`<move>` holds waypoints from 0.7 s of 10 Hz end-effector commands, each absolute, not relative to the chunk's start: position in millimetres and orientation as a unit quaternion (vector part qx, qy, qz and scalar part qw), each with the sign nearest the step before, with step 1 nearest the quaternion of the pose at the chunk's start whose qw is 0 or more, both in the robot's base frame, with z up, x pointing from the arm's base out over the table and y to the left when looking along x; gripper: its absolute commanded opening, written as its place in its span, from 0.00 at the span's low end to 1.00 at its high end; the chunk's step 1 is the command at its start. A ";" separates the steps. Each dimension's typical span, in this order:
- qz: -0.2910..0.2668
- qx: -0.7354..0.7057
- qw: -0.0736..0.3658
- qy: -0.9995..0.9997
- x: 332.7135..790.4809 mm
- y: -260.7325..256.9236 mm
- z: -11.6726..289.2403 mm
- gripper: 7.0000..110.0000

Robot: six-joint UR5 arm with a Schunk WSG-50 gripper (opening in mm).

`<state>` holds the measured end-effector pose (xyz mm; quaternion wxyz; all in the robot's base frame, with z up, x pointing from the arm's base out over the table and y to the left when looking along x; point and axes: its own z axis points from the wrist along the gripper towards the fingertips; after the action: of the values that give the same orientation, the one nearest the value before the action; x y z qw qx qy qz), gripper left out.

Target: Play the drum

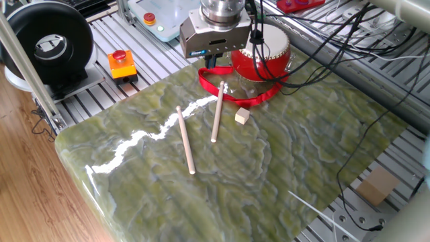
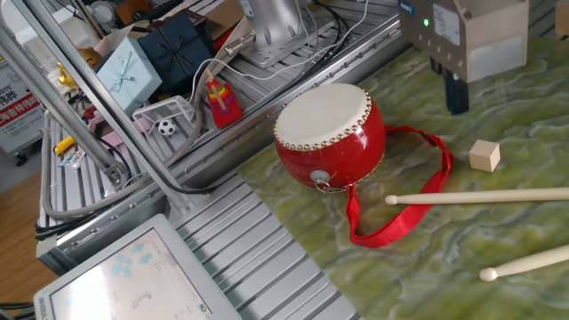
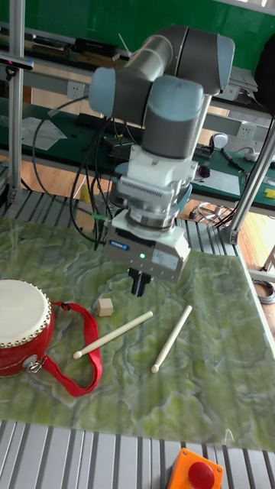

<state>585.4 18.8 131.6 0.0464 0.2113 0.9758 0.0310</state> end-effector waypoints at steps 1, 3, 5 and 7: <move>0.024 0.256 -0.001 0.966 589.2 4.5 76.0 0.00; 0.017 0.264 -0.034 0.964 576.7 4.6 53.4 0.00; 0.034 0.264 -0.049 0.963 572.1 14.6 55.3 0.00; 0.026 0.246 -0.034 0.968 576.9 7.4 60.5 0.00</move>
<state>576.5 8.5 62.9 -0.0296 0.2509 0.9673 0.0228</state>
